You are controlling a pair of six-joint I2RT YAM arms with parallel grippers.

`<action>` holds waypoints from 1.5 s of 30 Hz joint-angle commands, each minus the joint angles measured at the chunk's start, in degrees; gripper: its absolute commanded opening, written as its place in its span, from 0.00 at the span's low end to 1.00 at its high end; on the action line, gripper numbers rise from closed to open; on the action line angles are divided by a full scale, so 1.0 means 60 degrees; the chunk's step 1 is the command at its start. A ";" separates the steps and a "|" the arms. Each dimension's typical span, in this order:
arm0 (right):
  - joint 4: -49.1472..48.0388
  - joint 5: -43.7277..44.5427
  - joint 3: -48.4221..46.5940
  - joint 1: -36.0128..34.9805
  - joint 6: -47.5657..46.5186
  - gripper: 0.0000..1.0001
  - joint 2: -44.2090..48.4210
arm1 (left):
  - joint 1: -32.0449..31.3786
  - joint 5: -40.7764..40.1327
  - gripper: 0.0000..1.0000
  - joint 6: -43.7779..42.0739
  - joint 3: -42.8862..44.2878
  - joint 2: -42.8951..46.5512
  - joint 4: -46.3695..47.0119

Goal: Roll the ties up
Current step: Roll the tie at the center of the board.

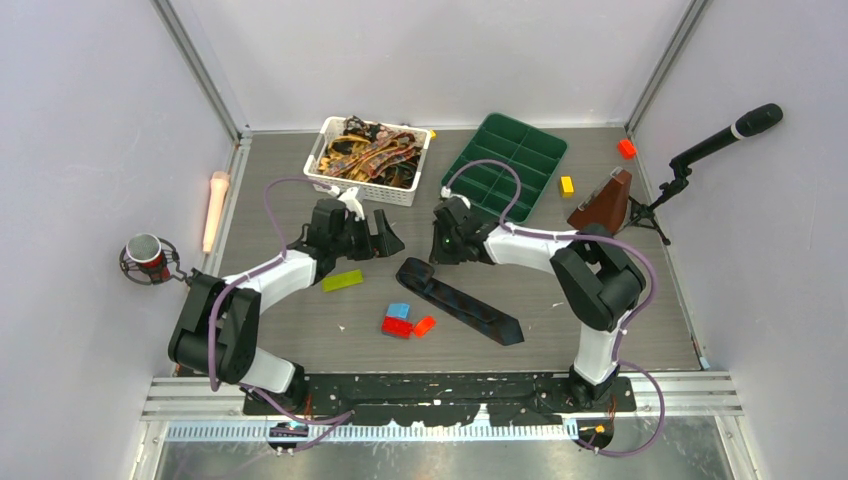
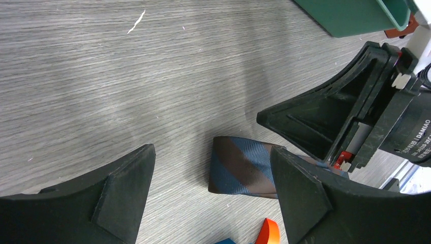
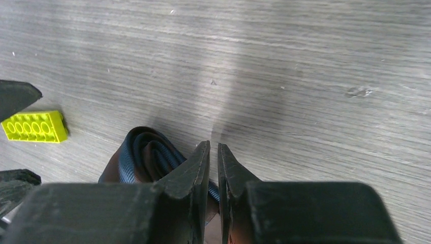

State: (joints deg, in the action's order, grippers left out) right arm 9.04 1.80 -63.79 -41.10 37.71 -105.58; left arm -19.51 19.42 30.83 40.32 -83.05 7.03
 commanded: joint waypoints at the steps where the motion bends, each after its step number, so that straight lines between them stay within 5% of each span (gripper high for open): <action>1: -0.0085 -0.0569 -0.0341 -0.0216 -0.0539 0.17 0.0043 | -0.0045 0.0101 0.86 -0.0129 -0.0025 -0.0061 0.0220; 13: -0.0013 -0.0358 0.0074 -0.0669 -0.0932 0.17 0.0606 | -0.0045 0.0674 0.84 -0.0173 0.0049 -0.0437 0.0395; 28: 0.0730 0.1916 0.0159 -0.0664 -0.0930 0.22 0.1913 | -0.0045 0.1802 0.84 -0.0082 -0.0179 -0.0756 0.1251; 35: 0.0030 -0.0884 0.0621 -0.0665 -0.0956 0.22 0.2662 | -0.0045 0.2234 0.83 -0.0001 -0.0230 -0.0986 0.1620; 45: -0.0293 -0.2103 0.1040 -0.0679 -0.0608 0.14 0.2268 | -0.0045 0.2129 0.81 -0.0135 -0.0303 -0.0932 0.1363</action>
State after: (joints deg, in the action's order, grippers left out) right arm 10.13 -6.28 -58.15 -44.91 33.08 -90.91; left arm -19.55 31.31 30.98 38.98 -88.79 13.52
